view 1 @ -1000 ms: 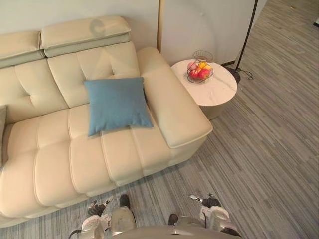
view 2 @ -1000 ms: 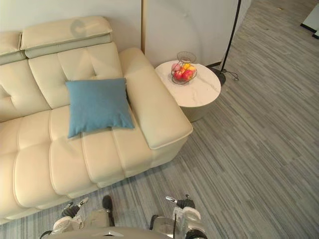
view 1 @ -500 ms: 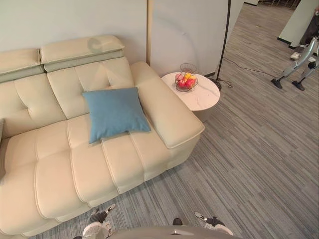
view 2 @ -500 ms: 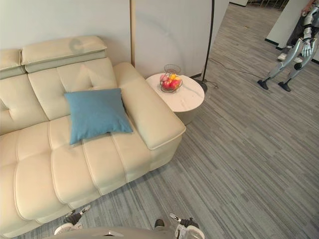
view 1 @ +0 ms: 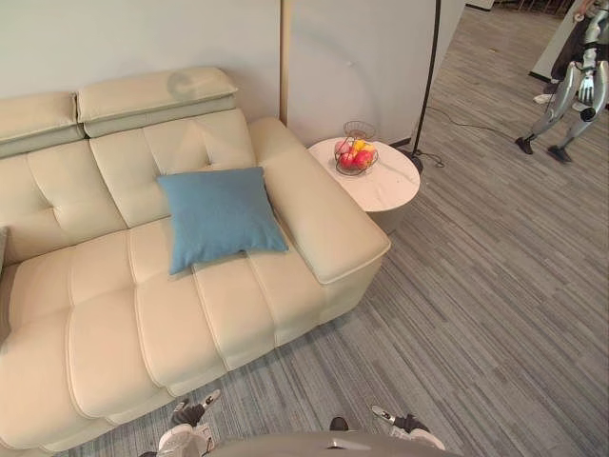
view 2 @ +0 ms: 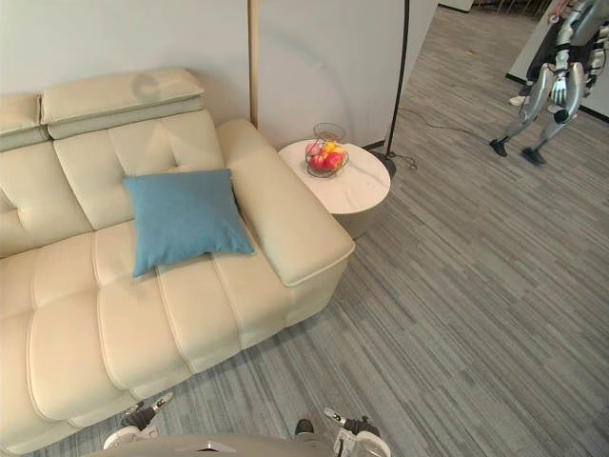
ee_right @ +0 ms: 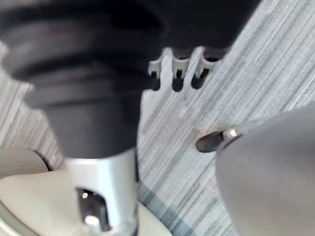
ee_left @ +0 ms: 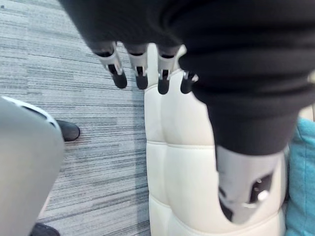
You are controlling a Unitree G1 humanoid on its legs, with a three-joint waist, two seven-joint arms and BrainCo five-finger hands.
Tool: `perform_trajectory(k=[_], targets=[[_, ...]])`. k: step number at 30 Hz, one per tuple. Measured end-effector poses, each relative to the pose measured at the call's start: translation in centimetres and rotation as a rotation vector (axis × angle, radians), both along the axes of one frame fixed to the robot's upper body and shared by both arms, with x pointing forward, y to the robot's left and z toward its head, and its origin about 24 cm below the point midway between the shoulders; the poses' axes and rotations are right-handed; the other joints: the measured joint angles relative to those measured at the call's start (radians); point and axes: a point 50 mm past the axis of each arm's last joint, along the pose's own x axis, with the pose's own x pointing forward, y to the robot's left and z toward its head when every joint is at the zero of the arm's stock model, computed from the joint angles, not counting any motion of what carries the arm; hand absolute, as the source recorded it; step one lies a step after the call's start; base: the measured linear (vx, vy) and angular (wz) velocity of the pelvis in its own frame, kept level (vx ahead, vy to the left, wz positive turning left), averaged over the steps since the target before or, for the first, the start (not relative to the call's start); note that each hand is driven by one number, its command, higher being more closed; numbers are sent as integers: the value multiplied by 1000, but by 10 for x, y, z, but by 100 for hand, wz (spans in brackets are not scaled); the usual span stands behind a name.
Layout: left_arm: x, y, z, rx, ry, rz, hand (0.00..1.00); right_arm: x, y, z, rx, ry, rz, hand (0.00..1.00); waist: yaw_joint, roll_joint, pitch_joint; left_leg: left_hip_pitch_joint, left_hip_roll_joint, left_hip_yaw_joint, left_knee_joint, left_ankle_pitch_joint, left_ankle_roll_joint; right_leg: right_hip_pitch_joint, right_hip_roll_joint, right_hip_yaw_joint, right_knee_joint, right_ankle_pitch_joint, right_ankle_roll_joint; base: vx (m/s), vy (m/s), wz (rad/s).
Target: Pick up cushions and gather them together orderly.
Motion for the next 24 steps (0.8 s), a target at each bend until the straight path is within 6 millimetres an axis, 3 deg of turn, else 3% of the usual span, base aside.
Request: perform_trajectory(k=[14, 18, 20, 22, 24], targets=[[-1, -2, -2, -22, 15, -24, 0, 0, 5, -1, 57, -30, -85, 0, -7, 7, -1, -4, 13, 14, -10, -3, -10, 0, 3, -33, -30, 12, 7, 7, -14, 1], [6, -2, -1, -20, 1, -31, 0, 8, 6, 1, 67, -53, -79, 0, -1, -4, 12, -34, 16, 10, 112, -51, -18, -38, 21, 99, -31, 25, 4, -45, -31, -83], [11, -4, 0, -24, -9, -42, 0, 16, 4, 3, 60, -70, -67, 0, -7, 5, 14, -52, 16, -12, 124, -74, -17, -87, 34, 164, -36, 43, -4, -40, -51, -110], [13, -6, 0, -28, -9, -48, 0, 20, 4, 4, 59, -78, -54, 0, -15, 12, 26, -48, 19, 27, 117, -107, -11, -125, 52, 224, -37, 62, -5, -67, 7, -105], [15, -3, 1, -20, -10, -51, 0, 21, 8, 4, 68, -78, -48, 0, -18, -8, 46, -17, 14, 135, 107, -119, -12, -155, 71, 313, -38, 79, -24, -81, 22, -144]])
